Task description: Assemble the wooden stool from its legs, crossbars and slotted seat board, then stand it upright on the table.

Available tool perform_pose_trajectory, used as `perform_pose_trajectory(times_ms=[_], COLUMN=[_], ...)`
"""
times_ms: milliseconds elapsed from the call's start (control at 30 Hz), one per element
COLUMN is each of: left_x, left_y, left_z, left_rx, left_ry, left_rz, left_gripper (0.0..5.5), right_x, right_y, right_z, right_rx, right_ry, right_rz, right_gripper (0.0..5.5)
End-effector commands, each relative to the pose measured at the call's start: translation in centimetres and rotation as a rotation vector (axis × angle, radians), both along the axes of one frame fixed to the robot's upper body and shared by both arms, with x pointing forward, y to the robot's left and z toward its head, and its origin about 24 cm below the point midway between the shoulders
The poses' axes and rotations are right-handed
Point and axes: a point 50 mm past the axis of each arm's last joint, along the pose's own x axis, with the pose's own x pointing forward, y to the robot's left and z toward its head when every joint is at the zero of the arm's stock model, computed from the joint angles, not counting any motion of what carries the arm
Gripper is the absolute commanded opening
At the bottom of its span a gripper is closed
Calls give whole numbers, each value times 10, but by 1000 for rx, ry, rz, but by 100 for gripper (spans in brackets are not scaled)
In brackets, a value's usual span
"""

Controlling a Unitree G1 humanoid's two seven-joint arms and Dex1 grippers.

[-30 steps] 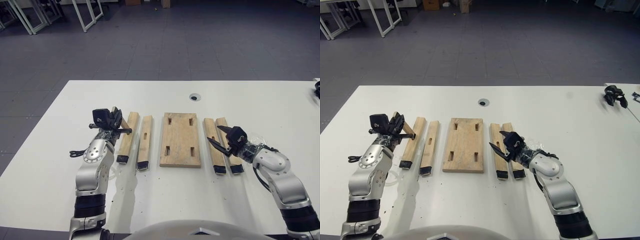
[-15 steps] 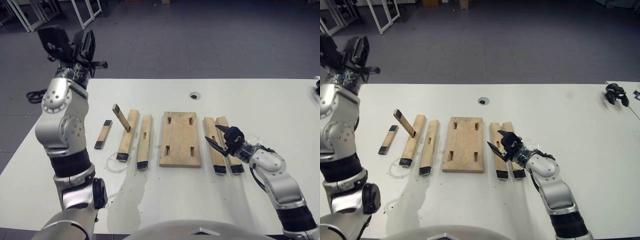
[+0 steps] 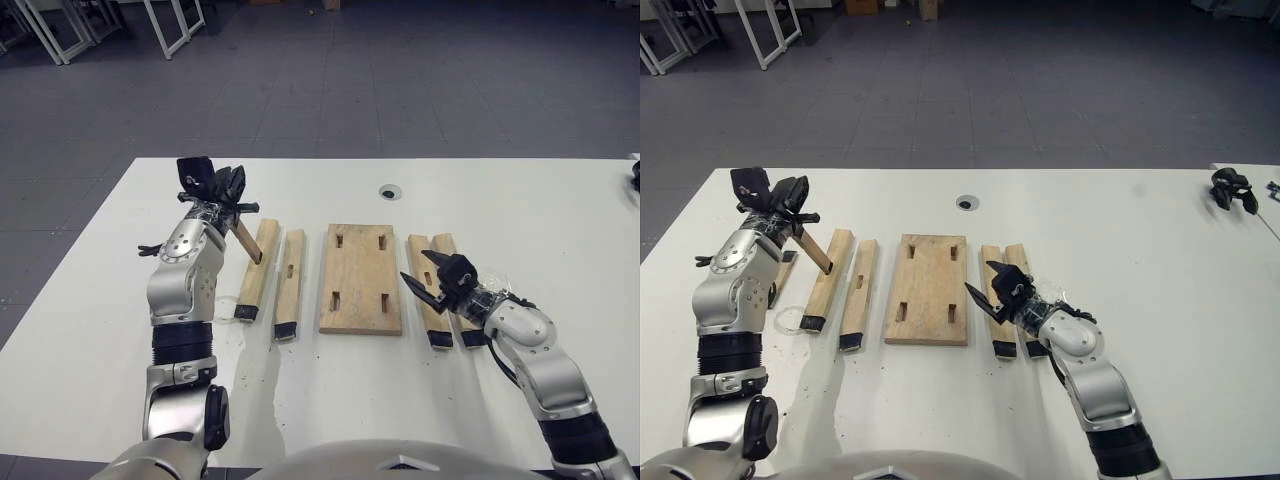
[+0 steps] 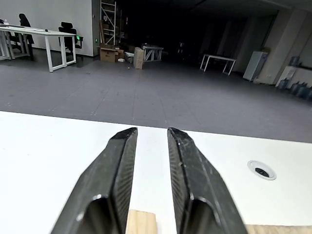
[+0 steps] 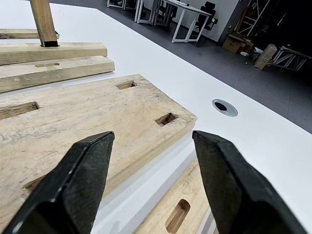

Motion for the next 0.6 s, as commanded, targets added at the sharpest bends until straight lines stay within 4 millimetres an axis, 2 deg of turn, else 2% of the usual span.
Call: perform_pose_trajectory(times_ms=[33, 100, 167, 267, 467, 600], left_x=[-9, -20, -27, -44, -89, -115], left_y=[-11, -16, -16, -19, -41, -39], left_z=[90, 105, 96, 60, -10, -61], left_rx=[68, 80, 72, 91, 130, 167], left_ry=[-296, -345, -310, -205, -73, 56], left_rz=[21, 23, 44, 70, 14, -27], left_gripper=[110, 110, 110, 110, 208, 260], right_x=[-2, -3, -4, -3, -6, -6], right_y=[-2, -2, -2, -2, -2, -3], right_z=[2, 1, 1, 2, 0, -1], right_rx=[-10, -13, -12, -10, -8, -6], right_ry=[-5, -1, 0, 1, 13, 17], right_rz=[-12, -13, -16, -22, -32, -40], right_gripper=[295, 295, 295, 295, 295, 295])
